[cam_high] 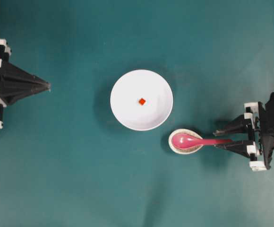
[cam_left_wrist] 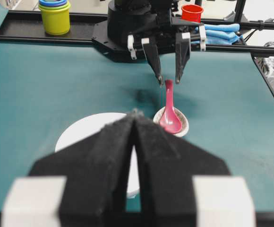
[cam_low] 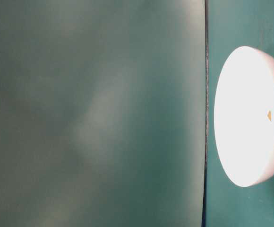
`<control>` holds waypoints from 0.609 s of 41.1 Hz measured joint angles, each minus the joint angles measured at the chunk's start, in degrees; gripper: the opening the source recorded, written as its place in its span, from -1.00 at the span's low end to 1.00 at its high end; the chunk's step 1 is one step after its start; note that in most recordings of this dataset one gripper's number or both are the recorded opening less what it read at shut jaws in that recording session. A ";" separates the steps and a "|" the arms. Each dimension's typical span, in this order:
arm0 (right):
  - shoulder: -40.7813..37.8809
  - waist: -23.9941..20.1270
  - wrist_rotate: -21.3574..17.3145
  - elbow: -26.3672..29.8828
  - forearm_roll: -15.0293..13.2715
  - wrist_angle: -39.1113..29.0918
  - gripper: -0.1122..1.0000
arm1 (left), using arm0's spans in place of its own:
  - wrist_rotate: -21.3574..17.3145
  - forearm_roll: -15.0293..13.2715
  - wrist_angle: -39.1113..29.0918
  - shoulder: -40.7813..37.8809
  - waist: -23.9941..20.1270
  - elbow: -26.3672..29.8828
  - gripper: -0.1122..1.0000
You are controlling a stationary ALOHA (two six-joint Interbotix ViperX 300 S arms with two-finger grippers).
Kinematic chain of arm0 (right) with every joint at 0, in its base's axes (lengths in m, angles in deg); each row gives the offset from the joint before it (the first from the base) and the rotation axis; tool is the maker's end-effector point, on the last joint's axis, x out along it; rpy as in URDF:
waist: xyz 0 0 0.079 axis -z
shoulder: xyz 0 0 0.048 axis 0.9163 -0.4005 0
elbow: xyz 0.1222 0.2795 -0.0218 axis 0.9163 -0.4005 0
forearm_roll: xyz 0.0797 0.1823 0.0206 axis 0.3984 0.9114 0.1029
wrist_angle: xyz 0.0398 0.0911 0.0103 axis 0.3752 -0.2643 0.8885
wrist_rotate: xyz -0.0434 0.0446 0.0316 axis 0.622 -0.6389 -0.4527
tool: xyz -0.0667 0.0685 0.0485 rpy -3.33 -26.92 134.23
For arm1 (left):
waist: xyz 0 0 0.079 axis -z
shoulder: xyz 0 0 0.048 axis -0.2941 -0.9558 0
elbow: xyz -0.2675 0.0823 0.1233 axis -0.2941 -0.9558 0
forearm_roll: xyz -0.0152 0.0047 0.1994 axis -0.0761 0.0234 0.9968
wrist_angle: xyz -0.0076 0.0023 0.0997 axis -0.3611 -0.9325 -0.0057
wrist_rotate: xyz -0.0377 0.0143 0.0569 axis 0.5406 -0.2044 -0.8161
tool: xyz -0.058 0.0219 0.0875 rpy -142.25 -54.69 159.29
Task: Grip the spoon and scoop the red block from the bowl with right arm.
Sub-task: 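Close the right gripper on the pink spoon handle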
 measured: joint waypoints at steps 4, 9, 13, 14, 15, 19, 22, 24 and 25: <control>-1.23 -0.53 0.09 0.26 0.09 0.00 0.06 | 0.00 0.09 0.00 0.00 0.00 0.09 -0.80; -1.67 -0.70 0.18 0.26 0.09 0.09 0.06 | 0.00 0.00 -0.09 0.00 0.00 0.00 -0.80; -2.20 -0.70 0.26 0.18 0.09 0.09 0.06 | 0.00 0.00 -0.09 0.00 0.00 0.09 -0.80; -2.46 -0.70 0.18 0.18 0.09 0.09 0.06 | 0.00 0.00 -0.09 0.00 0.00 0.00 -0.80; -2.55 -0.70 0.26 0.09 0.18 0.09 0.06 | 0.00 0.09 -0.09 0.00 0.00 0.00 -0.80; -3.87 -0.79 0.26 -0.18 0.18 0.09 0.06 | 0.00 0.09 -0.09 0.00 0.00 0.00 -0.80; -4.66 -0.88 0.35 -0.18 0.18 0.09 0.06 | 0.00 0.00 -0.09 0.00 0.00 0.00 -0.80; -5.36 -0.88 0.35 -0.18 0.18 0.09 0.06 | 0.00 0.09 -0.09 0.00 0.00 0.00 -0.80; -5.71 -0.79 0.35 -0.26 0.18 0.18 0.06 | 0.00 0.00 -0.09 0.00 0.00 0.09 -0.80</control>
